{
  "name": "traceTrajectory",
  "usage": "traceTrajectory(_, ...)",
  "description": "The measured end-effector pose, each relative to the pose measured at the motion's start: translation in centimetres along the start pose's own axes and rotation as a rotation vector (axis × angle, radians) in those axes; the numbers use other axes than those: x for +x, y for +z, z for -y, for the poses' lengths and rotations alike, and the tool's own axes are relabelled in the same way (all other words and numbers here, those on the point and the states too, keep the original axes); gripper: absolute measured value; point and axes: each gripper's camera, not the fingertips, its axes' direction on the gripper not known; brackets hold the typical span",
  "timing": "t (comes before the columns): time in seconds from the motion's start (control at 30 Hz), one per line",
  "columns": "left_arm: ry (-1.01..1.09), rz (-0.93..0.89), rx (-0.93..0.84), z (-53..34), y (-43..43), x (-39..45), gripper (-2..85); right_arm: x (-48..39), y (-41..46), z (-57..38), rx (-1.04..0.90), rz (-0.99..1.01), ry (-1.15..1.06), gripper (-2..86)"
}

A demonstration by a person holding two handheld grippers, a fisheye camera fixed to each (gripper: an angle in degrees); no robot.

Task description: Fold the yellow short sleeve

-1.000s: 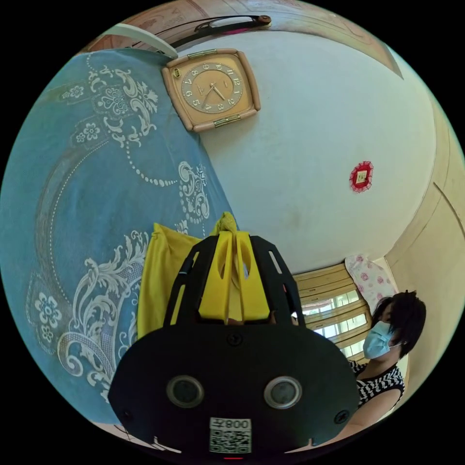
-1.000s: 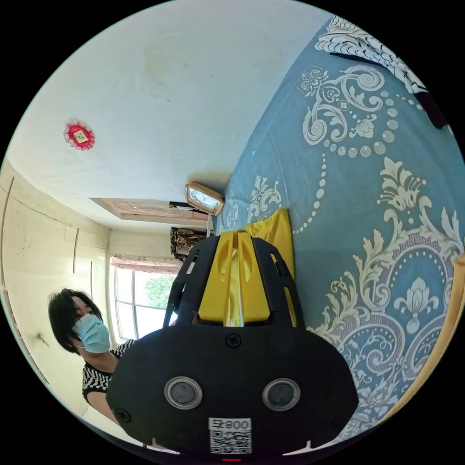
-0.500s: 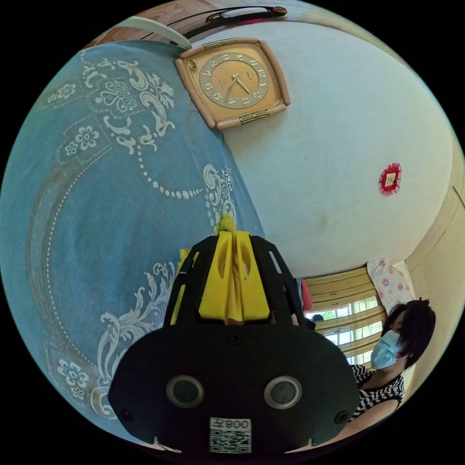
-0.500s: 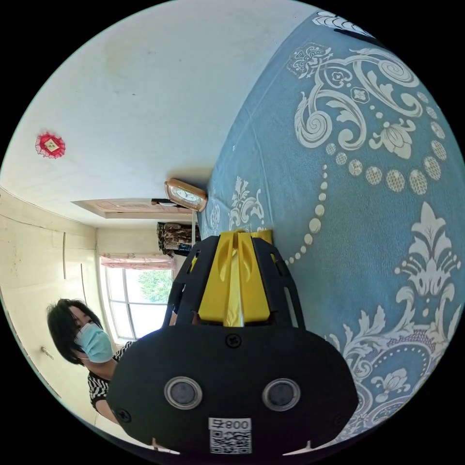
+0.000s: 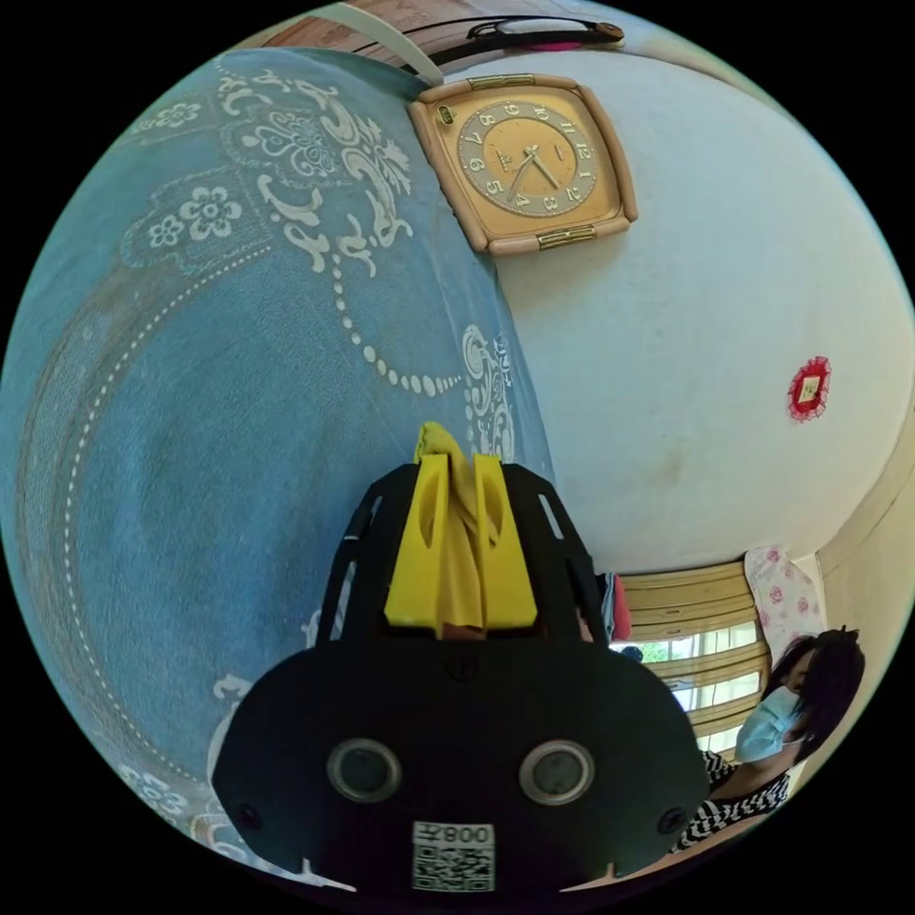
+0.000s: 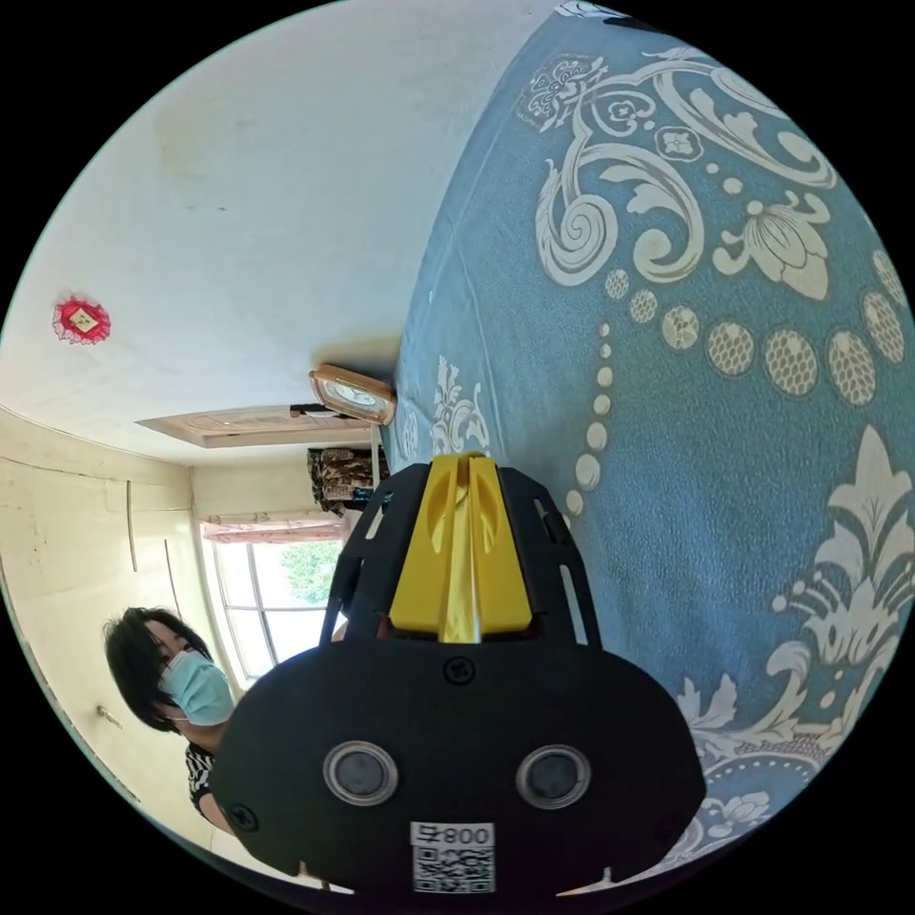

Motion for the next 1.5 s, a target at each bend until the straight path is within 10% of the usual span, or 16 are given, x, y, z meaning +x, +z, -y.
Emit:
traceTrajectory(0.37,0.017,-0.085,0.06,-0.4,2.1,-1.0,9.2,-5.7,1.8,-1.1,0.116,0.019,-0.107,4.2)
traceTrajectory(0.67,-0.083,-0.172,0.28,-4.0,3.0,-2.3,3.2,-16.5,19.5,-2.9,-0.418,-0.281,-0.464,0.4)
traceTrajectory(1.0,0.7,0.3,-0.578,-14.0,24.3,13.1,0.5,-22.8,30.8,-7.9,-0.574,-0.738,-0.751,0.1)
traceTrajectory(1.5,0.978,0.684,-0.428,-21.7,31.9,19.2,0.3,-29.2,35.0,-12.2,-0.369,-0.994,-0.933,0.1)
